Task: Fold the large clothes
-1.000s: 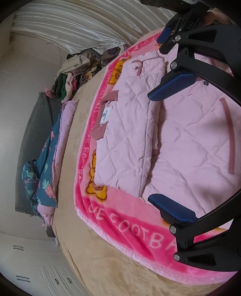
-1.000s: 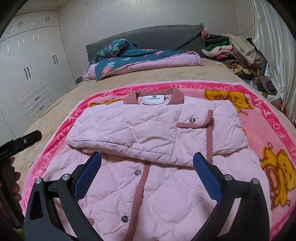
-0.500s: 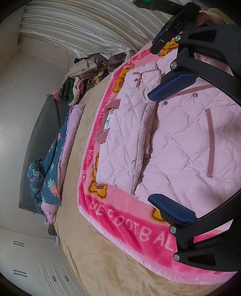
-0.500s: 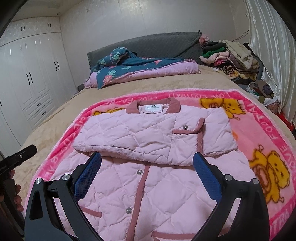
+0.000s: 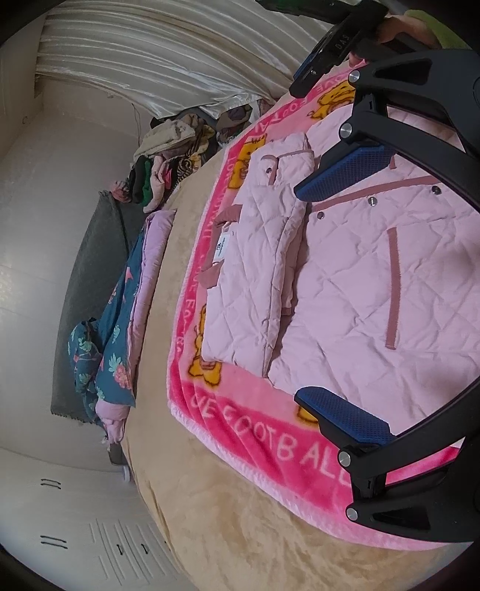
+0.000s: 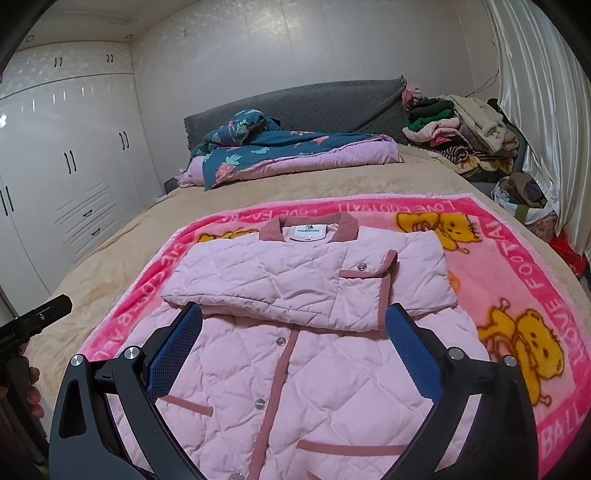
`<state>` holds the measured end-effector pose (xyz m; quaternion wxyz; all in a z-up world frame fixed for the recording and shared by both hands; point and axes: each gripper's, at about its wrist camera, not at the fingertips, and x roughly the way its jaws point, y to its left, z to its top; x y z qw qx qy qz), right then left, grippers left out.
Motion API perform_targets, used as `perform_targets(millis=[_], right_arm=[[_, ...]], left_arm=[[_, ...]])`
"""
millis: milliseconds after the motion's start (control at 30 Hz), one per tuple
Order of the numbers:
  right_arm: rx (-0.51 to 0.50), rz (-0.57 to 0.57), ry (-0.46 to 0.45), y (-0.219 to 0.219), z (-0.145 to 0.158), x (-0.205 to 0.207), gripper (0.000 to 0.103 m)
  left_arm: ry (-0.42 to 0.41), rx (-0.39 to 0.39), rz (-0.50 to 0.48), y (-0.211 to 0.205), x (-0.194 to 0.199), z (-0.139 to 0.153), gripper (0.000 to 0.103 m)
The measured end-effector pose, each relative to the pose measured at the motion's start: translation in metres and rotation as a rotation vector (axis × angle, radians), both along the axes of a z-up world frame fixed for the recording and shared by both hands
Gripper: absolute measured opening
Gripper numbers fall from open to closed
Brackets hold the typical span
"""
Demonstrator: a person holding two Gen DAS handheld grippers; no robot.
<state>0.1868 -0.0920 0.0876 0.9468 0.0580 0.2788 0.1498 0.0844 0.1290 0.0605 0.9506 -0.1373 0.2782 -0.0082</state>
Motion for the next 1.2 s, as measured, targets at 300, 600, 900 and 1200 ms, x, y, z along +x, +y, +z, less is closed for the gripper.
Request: perform_targets(millis=[300,600,900,1200], right_arm=[[-0.007,-0.006,-0.013,-0.012,0.004,-0.017,0.099],[-0.013,-0.01,-0.021,-0.025,0.005,-0.031,0.099],[-0.03,-0.017,-0.005,-0.037,-0.005,-0.044,0.099],[-0.031,-0.024,0.024,-0.051,-0.017,-0.052,0.099]], left_arm=[[0.001,0.008,0.001,-0.004,-0.015,0.004,0.094],[0.021,0.025,-0.001,-0.011,-0.026,-0.002,0.094],[0.048,0.052,0.003,-0.017,-0.035,-0.01,0.094],[0.075,0.066,0.022,-0.015,-0.045,-0.021,0.094]])
